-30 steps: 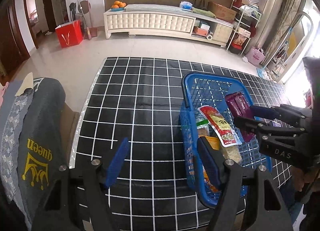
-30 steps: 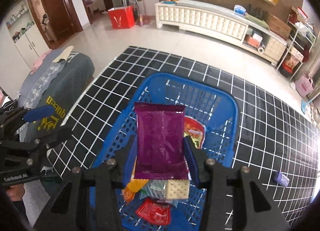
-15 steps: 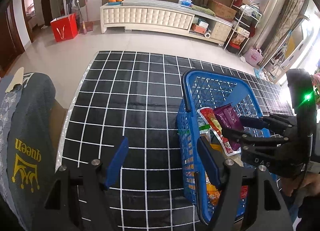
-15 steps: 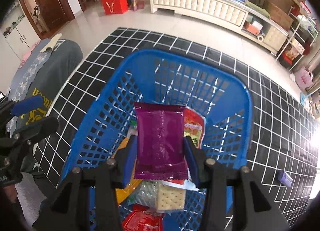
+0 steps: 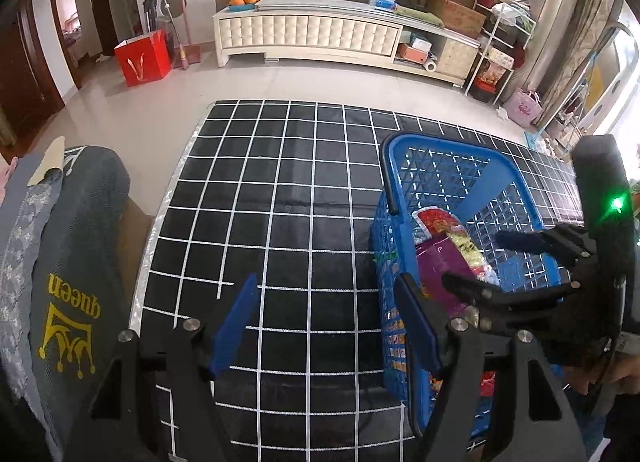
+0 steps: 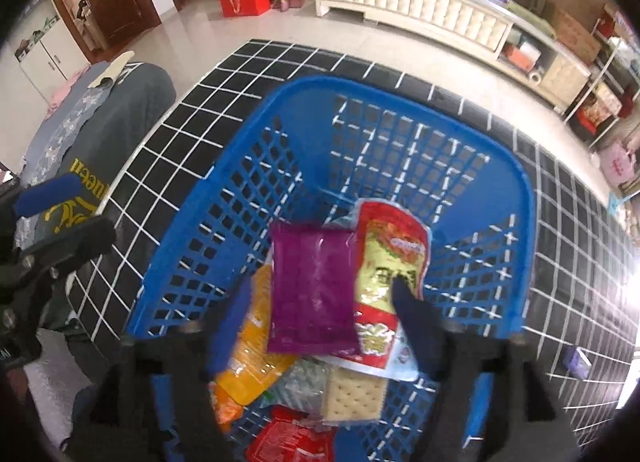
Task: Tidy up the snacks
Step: 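Open the right tool to drop the magenta packet into the basket, then move the right tool over to the purple gum pack on the mat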
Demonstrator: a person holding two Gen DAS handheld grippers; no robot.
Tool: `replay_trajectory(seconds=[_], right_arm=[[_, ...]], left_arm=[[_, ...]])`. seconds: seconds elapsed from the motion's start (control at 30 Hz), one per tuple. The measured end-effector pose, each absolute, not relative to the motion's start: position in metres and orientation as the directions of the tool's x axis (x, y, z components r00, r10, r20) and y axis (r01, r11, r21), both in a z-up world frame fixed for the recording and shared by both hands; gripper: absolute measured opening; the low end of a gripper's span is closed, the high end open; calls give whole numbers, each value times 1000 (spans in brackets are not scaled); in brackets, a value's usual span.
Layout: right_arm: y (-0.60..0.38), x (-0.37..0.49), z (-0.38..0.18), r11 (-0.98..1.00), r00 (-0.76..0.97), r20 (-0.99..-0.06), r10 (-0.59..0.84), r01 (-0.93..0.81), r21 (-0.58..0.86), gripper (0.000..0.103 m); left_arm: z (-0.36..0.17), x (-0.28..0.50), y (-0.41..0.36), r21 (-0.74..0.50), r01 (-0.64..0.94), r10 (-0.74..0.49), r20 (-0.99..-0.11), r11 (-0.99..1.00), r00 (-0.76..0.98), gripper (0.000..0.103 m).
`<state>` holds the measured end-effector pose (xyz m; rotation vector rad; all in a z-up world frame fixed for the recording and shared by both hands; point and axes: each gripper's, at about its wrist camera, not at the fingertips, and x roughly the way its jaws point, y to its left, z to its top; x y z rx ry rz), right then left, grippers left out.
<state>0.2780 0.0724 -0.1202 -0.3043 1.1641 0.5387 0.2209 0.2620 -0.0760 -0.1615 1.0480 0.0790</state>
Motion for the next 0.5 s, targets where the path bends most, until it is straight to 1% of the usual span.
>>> replay_trajectory(seconds=[0.1,0.33,0.5], right_arm=[[63,273,-110,837,305,-914,269,-543,65,86],[20,258,-72,850,352,-876,329,-515,113,87],[-13,241,-48,855,405,-847,344,-509,104,87]], left_arm=[[-68,217,256,-90,-128,-12,-861,988,509,69],[-34,201,222,-47,-80,8,-814,996,581,69],[-16,191,192,-29,-65,17,-784,997,621,69]])
